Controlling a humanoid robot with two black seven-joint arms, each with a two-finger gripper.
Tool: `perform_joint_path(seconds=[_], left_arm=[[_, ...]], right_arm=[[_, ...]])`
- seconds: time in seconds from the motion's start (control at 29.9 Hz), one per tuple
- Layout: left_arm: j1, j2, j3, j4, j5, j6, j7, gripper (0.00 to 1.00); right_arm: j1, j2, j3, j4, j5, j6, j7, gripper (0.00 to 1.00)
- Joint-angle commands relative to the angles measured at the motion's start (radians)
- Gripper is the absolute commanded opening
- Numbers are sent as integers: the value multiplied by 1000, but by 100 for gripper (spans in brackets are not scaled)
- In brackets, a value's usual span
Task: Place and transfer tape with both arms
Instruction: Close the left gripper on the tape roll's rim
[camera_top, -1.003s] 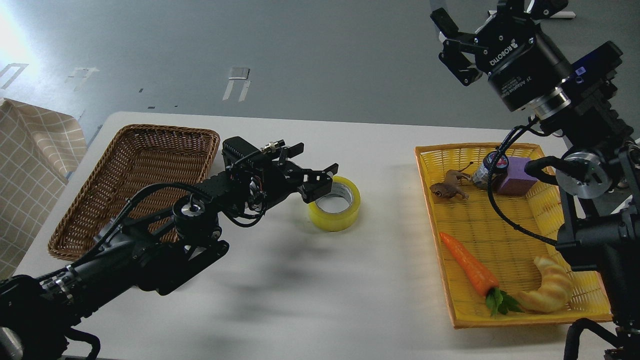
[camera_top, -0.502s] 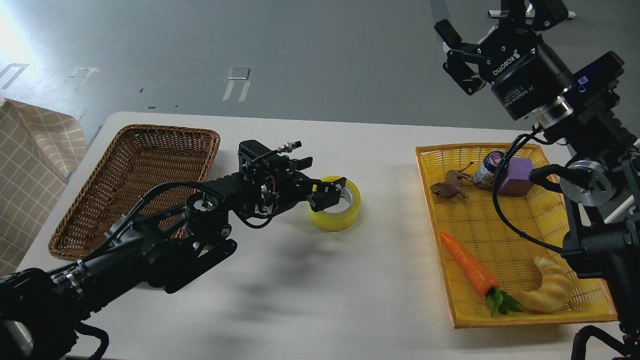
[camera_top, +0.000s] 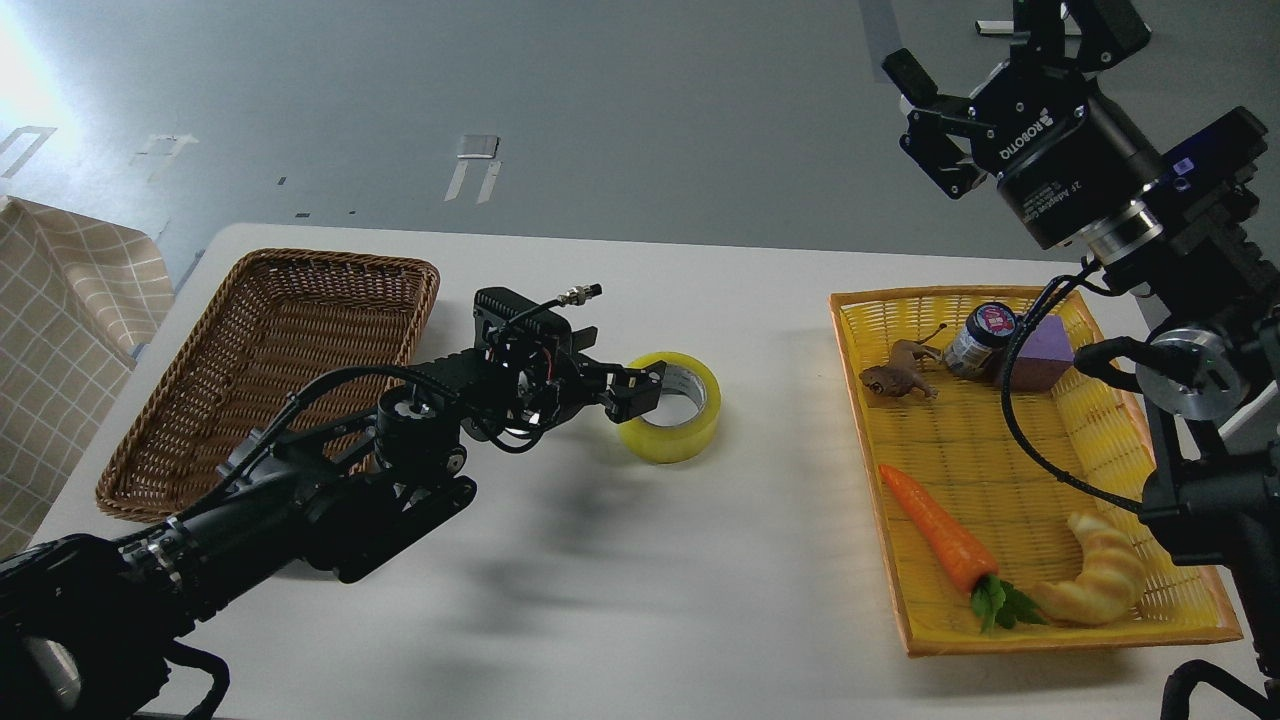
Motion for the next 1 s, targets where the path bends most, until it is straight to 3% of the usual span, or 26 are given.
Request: perform_joint_path(seconds=[0.0, 0.23, 0.97], left_arm=[[5, -1, -2, 3, -3, -2, 12, 98], [9, -41, -2, 4, -91, -2, 95, 98], [8, -49, 0, 15, -98, -2, 98, 98]], right_arm=[[-9, 0, 0, -2, 0, 0, 1, 100], [-10, 0, 0, -3, 0, 0, 4, 100], [-38, 0, -1, -11, -2, 0, 4, 100]])
